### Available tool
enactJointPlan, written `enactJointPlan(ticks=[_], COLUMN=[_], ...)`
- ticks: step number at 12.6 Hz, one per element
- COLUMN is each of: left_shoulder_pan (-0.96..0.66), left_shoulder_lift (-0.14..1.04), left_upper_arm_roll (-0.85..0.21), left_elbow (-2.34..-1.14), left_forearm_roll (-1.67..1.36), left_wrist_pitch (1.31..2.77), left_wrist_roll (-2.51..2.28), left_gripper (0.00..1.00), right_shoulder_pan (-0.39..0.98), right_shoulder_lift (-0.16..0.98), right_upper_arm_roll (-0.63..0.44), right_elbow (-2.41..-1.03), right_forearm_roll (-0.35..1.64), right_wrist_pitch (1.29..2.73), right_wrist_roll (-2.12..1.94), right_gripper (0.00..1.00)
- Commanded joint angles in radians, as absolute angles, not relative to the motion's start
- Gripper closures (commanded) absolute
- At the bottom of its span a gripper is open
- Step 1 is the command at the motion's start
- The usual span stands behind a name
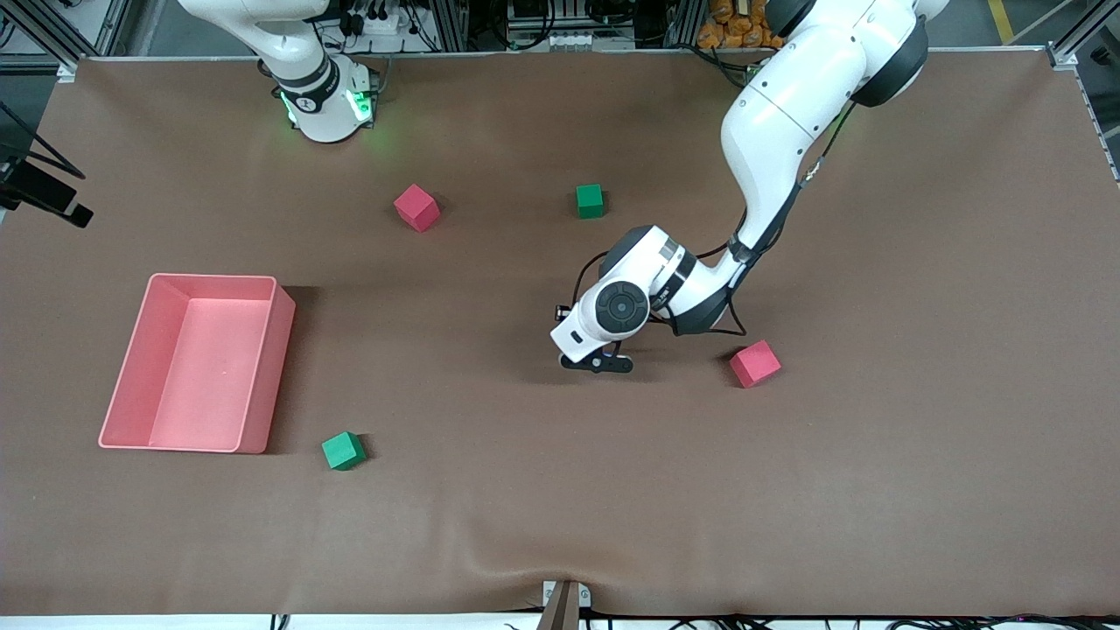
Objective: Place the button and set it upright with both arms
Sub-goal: 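Close the left gripper on the button body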
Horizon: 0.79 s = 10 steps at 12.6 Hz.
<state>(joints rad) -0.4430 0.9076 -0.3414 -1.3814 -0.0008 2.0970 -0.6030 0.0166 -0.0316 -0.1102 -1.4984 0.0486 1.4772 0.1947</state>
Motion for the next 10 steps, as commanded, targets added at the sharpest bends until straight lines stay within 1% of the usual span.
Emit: enactJointPlan(ticks=[1,2,3,4,5,6,10], left_shoulder_pan=[-0.457,-0.457,-0.456,-0.456,-0.457,-0.457,-0.466], left_shoulder_lift=[0.913,0.913,0.913,0.911,0.910,0.908,0.876], left_upper_arm_roll=[-0.331,-0.331,-0.331,-0.331,-0.331,-0.331,-0.330], left_elbow=[-1.362,-1.361,-1.362,-1.361,-1.361,-1.361,-1.359], left_forearm_roll=[0.017,0.017,0.018,0.017,0.015,0.012,0.020], left_wrist_pitch=[2.075,2.075,2.075,2.075,2.075,2.075,2.075], left_wrist_roll=[-0.617,-0.620,-0.618,-0.614,-0.621,-0.624,-0.731], left_gripper=[0.44,0.50,0.59,0.73,0.90,1.00,1.00], right_shoulder_pan=[0.023,0.023,0.023,0.023,0.023,0.023,0.021], right_shoulder_lift=[-0.015,-0.015,-0.015,-0.015,-0.015,-0.015,-0.017], right_upper_arm_roll=[-0.110,-0.110,-0.110,-0.110,-0.110,-0.109,-0.098], right_elbow=[-1.465,-1.465,-1.465,-1.465,-1.465,-1.465,-1.465], right_forearm_roll=[0.028,0.028,0.028,0.028,0.028,0.026,-0.023], right_wrist_pitch=[1.457,1.457,1.457,1.457,1.456,1.448,1.445], right_wrist_roll=[0.195,0.195,0.195,0.195,0.195,0.193,-0.001], right_gripper=[0.00,0.00,0.00,0.00,0.00,0.00,0.00])
